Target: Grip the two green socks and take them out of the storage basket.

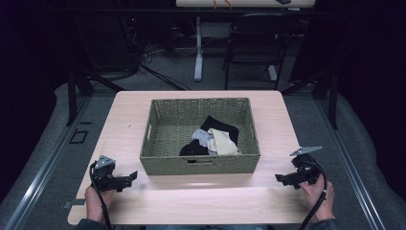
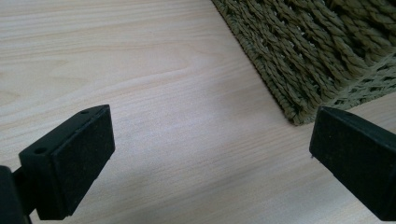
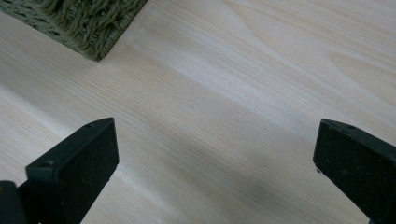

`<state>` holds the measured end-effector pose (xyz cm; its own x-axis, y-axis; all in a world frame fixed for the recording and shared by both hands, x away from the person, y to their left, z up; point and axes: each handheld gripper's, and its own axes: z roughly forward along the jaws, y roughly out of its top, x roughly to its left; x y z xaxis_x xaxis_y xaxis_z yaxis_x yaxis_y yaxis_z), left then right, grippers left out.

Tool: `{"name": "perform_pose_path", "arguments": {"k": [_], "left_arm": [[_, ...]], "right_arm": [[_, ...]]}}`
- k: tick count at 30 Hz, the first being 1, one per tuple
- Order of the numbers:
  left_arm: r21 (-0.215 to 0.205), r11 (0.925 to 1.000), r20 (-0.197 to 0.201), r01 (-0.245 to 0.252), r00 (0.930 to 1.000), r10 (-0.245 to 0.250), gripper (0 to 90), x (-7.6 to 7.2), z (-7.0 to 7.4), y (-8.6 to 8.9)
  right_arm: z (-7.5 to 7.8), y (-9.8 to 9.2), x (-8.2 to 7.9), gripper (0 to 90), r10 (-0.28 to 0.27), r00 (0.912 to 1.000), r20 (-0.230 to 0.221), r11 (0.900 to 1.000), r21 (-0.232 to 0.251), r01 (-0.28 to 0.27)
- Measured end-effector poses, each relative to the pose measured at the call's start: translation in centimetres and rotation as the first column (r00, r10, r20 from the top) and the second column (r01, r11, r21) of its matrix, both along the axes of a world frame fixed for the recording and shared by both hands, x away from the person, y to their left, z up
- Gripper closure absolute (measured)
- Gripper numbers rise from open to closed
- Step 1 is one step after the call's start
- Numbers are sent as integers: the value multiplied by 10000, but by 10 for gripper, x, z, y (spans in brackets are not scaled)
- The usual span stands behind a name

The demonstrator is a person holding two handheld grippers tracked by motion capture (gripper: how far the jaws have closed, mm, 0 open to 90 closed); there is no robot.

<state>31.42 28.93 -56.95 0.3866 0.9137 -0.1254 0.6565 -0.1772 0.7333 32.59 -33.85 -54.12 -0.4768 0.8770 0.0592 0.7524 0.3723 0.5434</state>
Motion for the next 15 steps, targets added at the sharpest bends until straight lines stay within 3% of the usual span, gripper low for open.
{"name": "perform_pose_path", "arguments": {"k": [10,15], "left_arm": [[-51,10000,-41,38,10000,-38,2,0,0,1],[-95,10000,-14,1,10000,-1,2,-2,0,2]], "right_arm": [[5,4,5,0,77,10000,16,9999,-99,-77],[10,9,10,0,171,9998,-63,9997,195,-170]]}}
